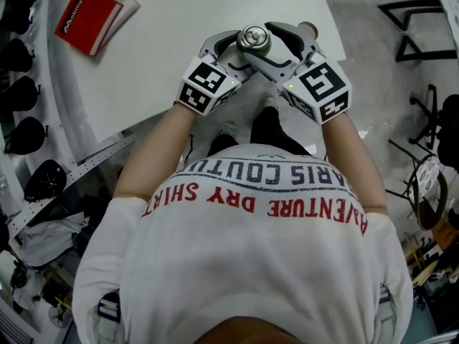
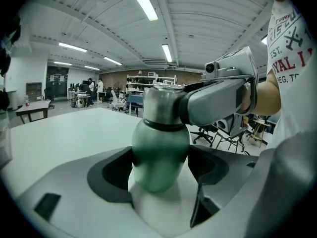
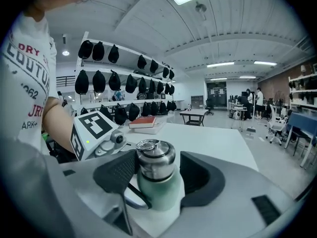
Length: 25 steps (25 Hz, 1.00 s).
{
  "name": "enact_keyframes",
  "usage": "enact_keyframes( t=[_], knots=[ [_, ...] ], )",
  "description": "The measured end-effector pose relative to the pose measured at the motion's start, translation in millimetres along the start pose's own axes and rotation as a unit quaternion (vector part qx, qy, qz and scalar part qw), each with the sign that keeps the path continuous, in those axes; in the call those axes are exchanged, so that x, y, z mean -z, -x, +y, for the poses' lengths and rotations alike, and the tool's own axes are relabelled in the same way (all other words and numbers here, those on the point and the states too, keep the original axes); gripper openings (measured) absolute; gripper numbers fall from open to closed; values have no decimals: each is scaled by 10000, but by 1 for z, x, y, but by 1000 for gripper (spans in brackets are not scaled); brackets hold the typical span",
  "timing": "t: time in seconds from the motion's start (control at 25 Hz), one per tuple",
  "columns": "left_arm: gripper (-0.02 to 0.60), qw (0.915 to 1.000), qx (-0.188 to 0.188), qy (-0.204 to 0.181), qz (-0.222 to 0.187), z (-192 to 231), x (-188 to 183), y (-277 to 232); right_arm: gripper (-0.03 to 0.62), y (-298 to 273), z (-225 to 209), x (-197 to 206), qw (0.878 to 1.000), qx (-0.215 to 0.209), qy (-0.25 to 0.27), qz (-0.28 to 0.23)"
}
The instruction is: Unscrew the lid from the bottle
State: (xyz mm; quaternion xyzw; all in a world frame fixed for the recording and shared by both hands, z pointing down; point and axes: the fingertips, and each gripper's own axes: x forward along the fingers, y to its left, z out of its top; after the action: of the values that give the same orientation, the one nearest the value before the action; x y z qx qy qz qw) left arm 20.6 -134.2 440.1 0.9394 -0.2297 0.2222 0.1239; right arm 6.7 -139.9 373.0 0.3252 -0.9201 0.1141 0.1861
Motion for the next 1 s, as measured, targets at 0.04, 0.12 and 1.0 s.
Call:
enact_keyframes(
  t=[0.04,0.12,1.0],
  knots=[
    [367,10000,-2,2,8,0,0,0,273,0,0,0,10000,-3,39,-7],
    [367,10000,3,-2,25,0,0,-1,254,-1,1,-1,9999,-28,106,-13],
    [364,9988,309,-245,284,1,0,-4,247,0,2,1,9843,-1472,944,245]
  ],
)
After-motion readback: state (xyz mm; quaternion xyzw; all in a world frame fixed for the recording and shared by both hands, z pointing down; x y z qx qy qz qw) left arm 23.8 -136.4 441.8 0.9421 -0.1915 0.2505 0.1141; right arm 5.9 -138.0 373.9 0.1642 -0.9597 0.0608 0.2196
